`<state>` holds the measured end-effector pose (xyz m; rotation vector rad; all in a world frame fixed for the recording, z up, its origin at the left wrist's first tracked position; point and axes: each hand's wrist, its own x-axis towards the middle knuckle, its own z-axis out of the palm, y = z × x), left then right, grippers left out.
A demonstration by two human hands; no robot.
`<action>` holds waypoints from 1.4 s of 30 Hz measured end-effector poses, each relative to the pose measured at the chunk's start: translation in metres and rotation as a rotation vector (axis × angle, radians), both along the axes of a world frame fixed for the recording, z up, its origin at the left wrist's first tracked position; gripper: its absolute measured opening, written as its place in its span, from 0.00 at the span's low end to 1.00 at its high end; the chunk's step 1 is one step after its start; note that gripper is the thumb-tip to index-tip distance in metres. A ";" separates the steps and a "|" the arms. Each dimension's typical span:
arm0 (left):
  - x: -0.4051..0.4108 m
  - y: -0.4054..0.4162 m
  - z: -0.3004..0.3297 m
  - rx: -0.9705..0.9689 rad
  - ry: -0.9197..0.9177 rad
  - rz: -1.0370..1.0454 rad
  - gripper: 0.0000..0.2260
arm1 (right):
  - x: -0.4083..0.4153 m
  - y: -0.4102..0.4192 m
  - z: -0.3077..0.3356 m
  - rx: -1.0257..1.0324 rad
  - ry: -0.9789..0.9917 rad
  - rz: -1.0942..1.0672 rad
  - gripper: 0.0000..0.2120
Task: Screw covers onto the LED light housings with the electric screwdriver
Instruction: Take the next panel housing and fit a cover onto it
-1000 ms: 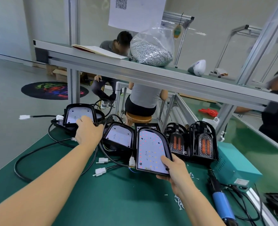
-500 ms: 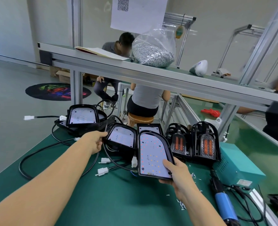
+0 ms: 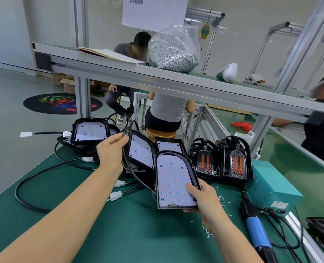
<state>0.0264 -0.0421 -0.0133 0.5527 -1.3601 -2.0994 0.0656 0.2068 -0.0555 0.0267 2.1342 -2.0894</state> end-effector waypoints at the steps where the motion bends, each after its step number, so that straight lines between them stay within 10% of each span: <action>1: 0.002 0.002 0.000 -0.030 0.034 -0.015 0.10 | 0.001 0.000 0.000 0.014 0.006 0.002 0.07; 13: 0.017 -0.002 0.016 0.004 0.313 -0.307 0.09 | -0.001 -0.008 0.000 0.038 0.027 -0.041 0.08; 28: 0.003 -0.041 -0.023 -0.430 -0.195 0.108 0.06 | 0.011 -0.022 -0.012 -0.043 -0.023 0.080 0.09; 37: -0.014 -0.039 0.025 0.081 -0.228 -0.554 0.11 | 0.018 -0.009 -0.020 0.049 0.019 0.288 0.12; 42: -0.029 -0.031 0.035 0.083 -0.105 -0.495 0.08 | 0.013 -0.006 -0.017 0.124 0.032 0.324 0.10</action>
